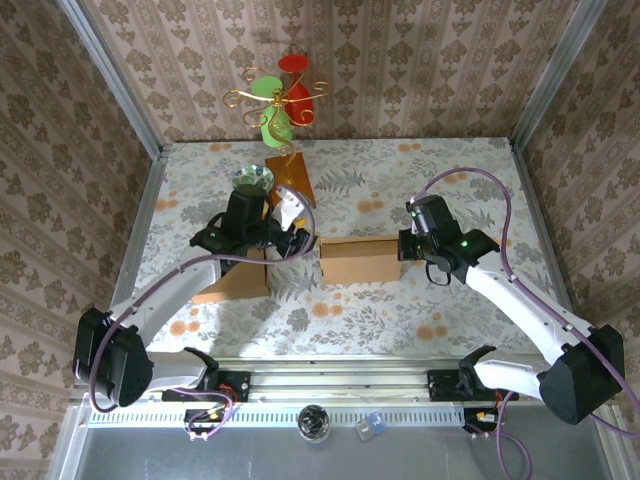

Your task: Fold the paper box

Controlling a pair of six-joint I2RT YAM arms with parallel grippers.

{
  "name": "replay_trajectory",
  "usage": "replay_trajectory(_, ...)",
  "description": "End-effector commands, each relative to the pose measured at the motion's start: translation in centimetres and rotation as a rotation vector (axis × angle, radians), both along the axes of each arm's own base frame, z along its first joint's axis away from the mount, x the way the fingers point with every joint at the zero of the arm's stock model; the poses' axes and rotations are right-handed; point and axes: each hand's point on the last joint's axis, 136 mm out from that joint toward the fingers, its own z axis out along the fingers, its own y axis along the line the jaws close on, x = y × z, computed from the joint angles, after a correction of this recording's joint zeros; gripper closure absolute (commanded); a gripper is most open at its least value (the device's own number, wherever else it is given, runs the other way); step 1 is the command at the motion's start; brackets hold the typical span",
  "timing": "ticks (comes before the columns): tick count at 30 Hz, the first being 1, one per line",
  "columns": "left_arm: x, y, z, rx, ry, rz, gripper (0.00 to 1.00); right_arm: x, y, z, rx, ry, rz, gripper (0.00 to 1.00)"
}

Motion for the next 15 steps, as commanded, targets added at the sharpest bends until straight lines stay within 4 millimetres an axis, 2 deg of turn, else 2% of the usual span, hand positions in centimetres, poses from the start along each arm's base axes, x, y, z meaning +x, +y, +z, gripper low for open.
replay_trajectory(1,-1.7,0.4,-1.0,0.05,0.142,-0.03,0.49,-0.5,-0.5,-0.3,-0.013,0.013,-0.027,1.0)
replay_trajectory(6,-1.8,-0.3,-1.4,0.07,0.21,-0.04,0.52,-0.4,-0.4,-0.4,-0.01,0.016,-0.026,1.0)
replay_trajectory(15,-1.3,-1.1,-2.5,0.127,0.209,-0.064,0.52,-0.6,-0.3,-0.6,-0.009,0.022,-0.023,1.0)
